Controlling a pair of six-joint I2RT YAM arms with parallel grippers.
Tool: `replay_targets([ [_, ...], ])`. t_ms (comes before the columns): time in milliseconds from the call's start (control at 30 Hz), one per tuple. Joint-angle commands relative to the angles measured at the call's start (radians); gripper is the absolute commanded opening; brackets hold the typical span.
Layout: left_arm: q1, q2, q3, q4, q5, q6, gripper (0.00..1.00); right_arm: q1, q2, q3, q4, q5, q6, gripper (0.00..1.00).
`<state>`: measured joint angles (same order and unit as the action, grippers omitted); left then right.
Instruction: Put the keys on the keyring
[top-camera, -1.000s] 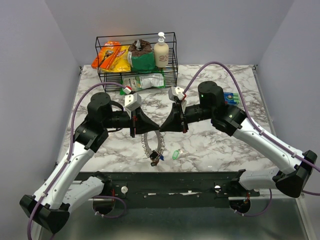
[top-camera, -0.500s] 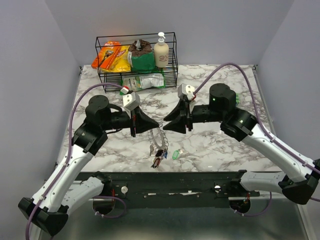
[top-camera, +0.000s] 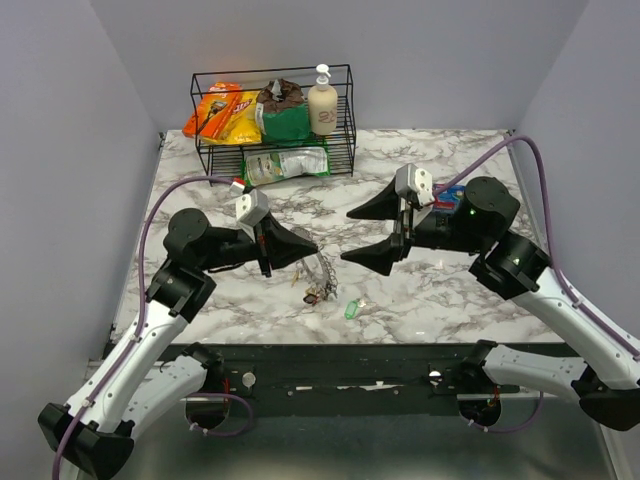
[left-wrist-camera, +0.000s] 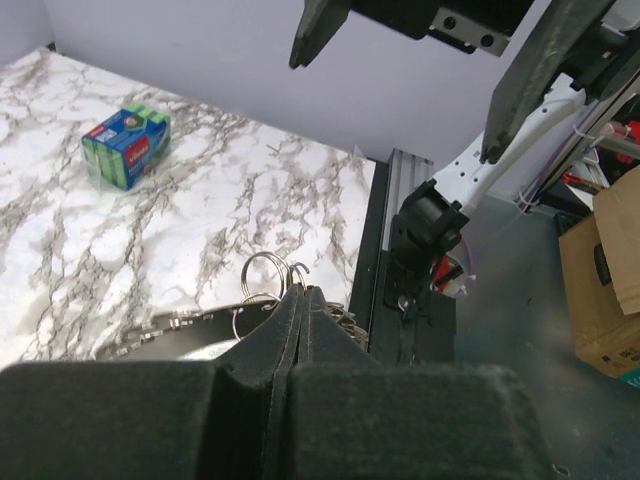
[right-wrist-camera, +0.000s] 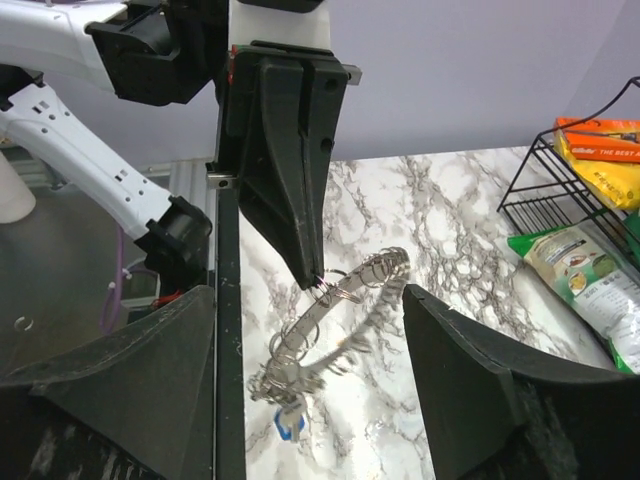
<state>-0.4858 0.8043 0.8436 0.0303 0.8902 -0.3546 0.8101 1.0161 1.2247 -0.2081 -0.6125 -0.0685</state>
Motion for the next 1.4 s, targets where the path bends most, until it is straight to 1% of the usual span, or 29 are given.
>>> replay_targets([
  [0,0.0,-0.039,-0.021,0.189,0.038,-0.046,0.0,-0.005,0.007,-0.014,0.033,-0.108,0.01,0.84],
  [100,0.0,-0.036,-0.014,0.168,0.059,-0.021,0.0,-0.005,0.03,-0.002,0.033,-0.17,0.01,0.82],
  [233,-0.002,-0.024,-0.005,0.09,0.065,0.022,0.0,-0.005,0.056,0.001,0.032,-0.202,0.01,0.81],
  [300,-0.002,-0.013,-0.014,0.083,0.067,0.023,0.0,-0.005,0.07,-0.013,0.033,-0.214,0.009,0.8],
  [333,-0.002,-0.01,-0.02,0.085,0.073,0.023,0.0,-0.003,0.072,-0.019,0.033,-0.214,0.007,0.77],
  [500,0.0,-0.005,-0.074,0.123,0.075,0.016,0.0,-0.008,0.085,-0.062,0.033,-0.196,-0.007,0.71],
  [533,-0.002,-0.008,-0.078,0.132,0.075,0.014,0.0,-0.008,0.087,-0.067,0.035,-0.194,-0.007,0.68],
  [633,0.0,-0.014,-0.084,0.14,0.082,0.016,0.0,-0.015,0.096,-0.077,0.036,-0.19,-0.013,0.66],
  [867,-0.002,-0.013,-0.072,0.14,0.092,0.016,0.0,-0.02,0.144,-0.074,0.042,-0.257,-0.008,0.58],
  [933,0.0,-0.014,-0.071,0.138,0.09,0.017,0.0,-0.02,0.153,-0.073,0.042,-0.271,-0.007,0.52],
  [1133,0.0,-0.016,-0.077,0.14,0.093,0.016,0.0,-0.019,0.176,-0.079,0.05,-0.299,-0.001,0.48],
  [1367,-0.002,-0.02,-0.074,0.141,0.089,0.02,0.0,-0.02,0.188,-0.08,0.053,-0.291,-0.001,0.41],
])
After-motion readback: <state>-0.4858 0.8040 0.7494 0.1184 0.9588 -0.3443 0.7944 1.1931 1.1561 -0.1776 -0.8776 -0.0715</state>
